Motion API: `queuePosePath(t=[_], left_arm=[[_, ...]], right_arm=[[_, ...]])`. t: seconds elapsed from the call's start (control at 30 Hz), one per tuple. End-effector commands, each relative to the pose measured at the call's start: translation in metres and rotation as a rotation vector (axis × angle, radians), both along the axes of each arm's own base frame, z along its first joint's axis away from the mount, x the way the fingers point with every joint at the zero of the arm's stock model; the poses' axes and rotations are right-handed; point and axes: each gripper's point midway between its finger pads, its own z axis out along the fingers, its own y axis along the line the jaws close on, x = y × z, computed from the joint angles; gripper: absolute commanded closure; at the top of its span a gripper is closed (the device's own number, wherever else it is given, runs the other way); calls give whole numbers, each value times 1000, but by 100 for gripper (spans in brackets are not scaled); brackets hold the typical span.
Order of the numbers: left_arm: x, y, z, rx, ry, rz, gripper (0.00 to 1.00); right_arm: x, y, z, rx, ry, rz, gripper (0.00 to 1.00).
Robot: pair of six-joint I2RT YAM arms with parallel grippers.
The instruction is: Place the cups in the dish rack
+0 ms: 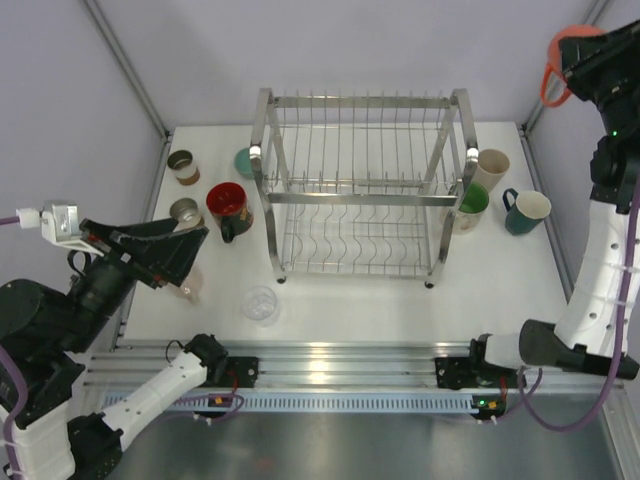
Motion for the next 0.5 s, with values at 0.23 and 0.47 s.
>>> queuePosePath(t=[0.23,0.47], left_arm=[[3,-15,51,-23,-101,-58,5],[-2,-44,98,-81,-205,-209,7]], right_arm=[[-15,104,119,-103,-416,379,100],[-57,159,124,-119,-556,566,100]])
